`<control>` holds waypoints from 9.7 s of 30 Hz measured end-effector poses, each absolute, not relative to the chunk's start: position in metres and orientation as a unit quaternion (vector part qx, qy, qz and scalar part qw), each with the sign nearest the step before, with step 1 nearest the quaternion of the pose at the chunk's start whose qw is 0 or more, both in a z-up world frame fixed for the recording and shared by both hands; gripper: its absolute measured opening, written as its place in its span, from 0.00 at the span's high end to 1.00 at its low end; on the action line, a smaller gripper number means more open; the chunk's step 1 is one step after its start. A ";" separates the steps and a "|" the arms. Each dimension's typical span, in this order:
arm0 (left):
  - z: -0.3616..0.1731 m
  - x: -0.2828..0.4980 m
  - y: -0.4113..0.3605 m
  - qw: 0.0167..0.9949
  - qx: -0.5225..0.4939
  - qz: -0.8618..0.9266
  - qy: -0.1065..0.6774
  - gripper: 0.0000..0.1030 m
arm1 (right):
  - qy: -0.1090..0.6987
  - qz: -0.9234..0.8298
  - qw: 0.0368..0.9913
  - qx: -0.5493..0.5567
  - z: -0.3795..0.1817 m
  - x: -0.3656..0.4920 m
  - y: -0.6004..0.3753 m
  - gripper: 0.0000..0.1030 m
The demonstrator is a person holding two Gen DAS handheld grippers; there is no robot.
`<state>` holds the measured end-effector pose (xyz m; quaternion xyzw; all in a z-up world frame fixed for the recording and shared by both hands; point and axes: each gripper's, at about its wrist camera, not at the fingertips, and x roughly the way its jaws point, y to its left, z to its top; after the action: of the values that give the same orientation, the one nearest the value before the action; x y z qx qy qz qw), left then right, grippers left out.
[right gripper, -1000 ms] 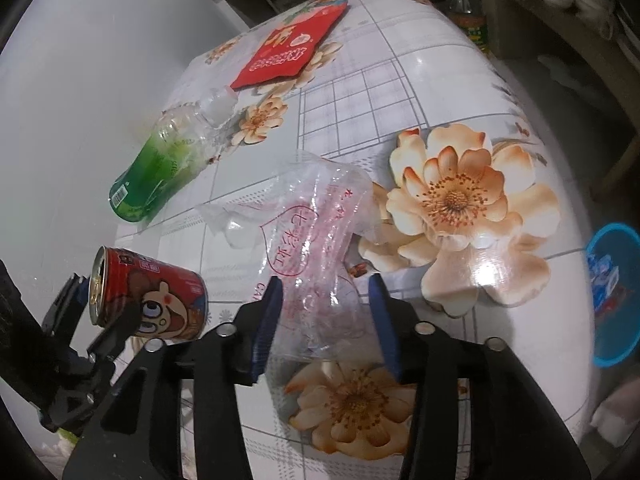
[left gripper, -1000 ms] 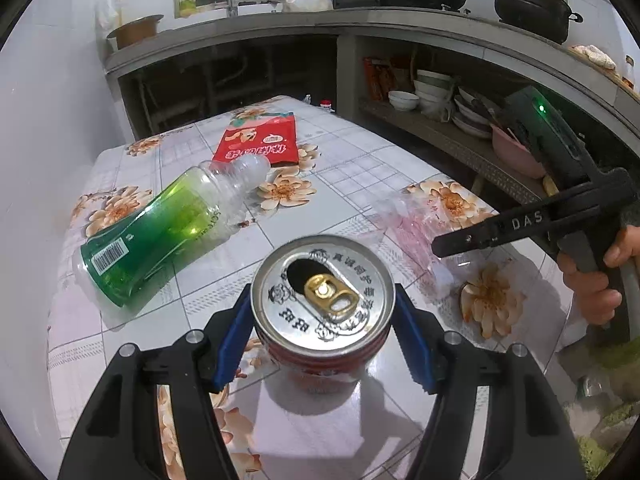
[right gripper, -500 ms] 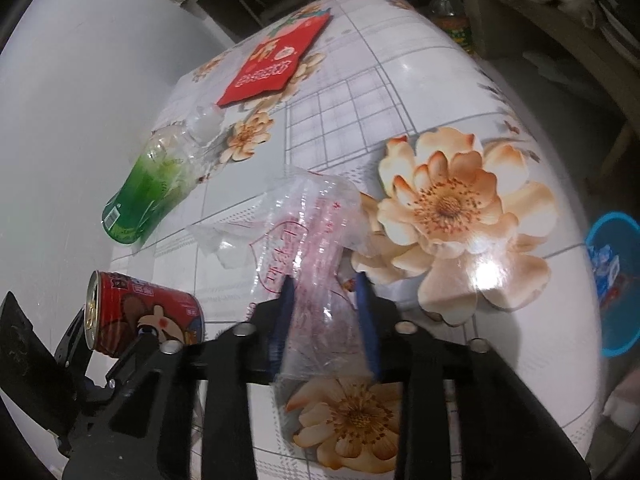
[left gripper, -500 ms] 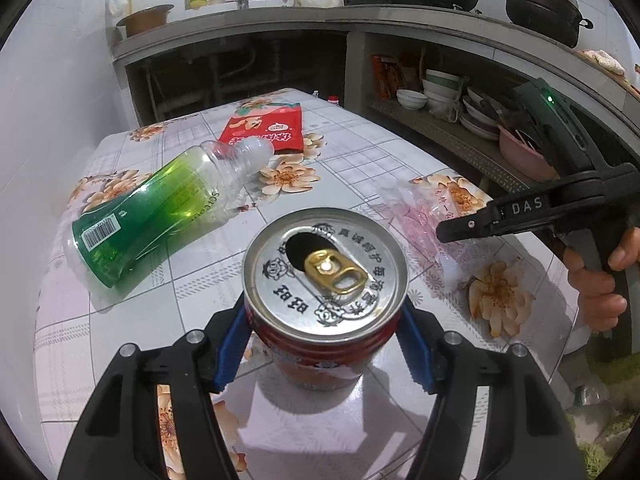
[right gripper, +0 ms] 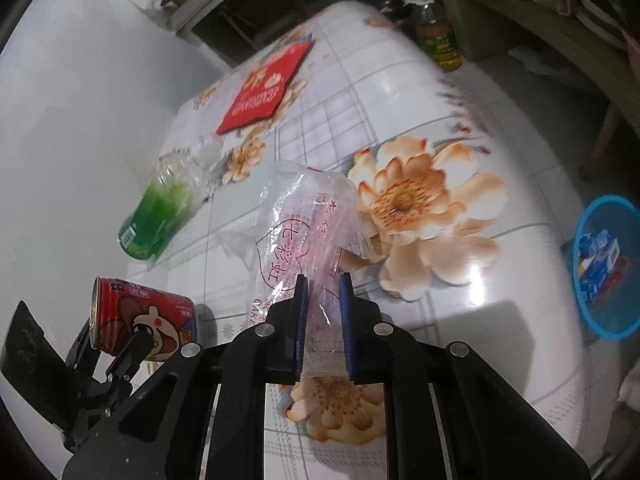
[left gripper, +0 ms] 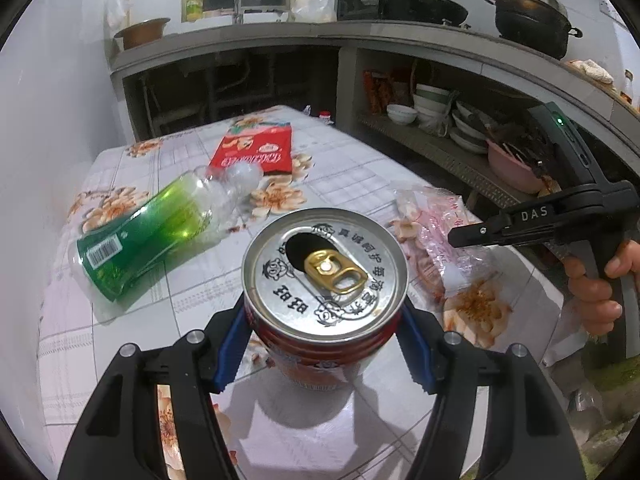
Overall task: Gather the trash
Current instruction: 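Lift the red can with the left gripper while the right gripper lifts the plastic bag, then carry both items over the blue wastebasket and open both grippers to drop them, then move both open grippers back toward the table, then grasp the green-labelled plastic bottle with the right gripper, then grasp the red snack bag with the left gripper while the right gripper holds the bottle, then carry the bag and bottle over the blue wastebasket and open both grippers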
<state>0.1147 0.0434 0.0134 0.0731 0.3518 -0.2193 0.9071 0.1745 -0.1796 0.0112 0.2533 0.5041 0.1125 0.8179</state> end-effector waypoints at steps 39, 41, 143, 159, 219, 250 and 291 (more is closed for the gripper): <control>-0.019 0.161 -0.398 0.713 0.181 -0.529 0.424 0.37 | 0.405 -0.225 0.743 0.483 -0.109 0.021 -0.486 0.80; -0.033 0.168 -0.420 0.721 0.185 -0.512 0.428 0.16 | 0.414 -0.246 0.744 0.463 -0.124 0.037 -0.500 0.49; -0.034 0.413 -0.037 0.852 0.129 -0.182 0.474 0.53 | 0.536 0.105 0.798 0.255 -0.004 0.209 -0.202 0.30; -0.027 0.349 -0.008 0.831 0.032 -0.214 0.513 1.00 | 0.520 0.121 0.802 0.266 -0.010 0.210 -0.208 0.31; -0.023 0.175 0.069 0.852 0.002 -0.202 0.482 0.46 | 0.507 0.115 0.811 0.267 0.003 0.191 -0.209 0.32; -0.050 0.234 0.106 0.663 -0.336 -0.376 0.552 0.35 | 0.538 0.196 0.797 0.189 -0.011 0.206 -0.132 0.40; -0.028 0.190 -0.336 0.693 0.171 -0.473 0.517 1.00 | 0.412 -0.129 0.759 0.488 -0.080 -0.030 -0.449 0.42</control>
<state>0.1904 -0.3357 -0.0279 0.1714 0.5172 -0.4726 0.6926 -0.0302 -0.4492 -0.0795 0.4878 0.4117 -0.1291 0.7589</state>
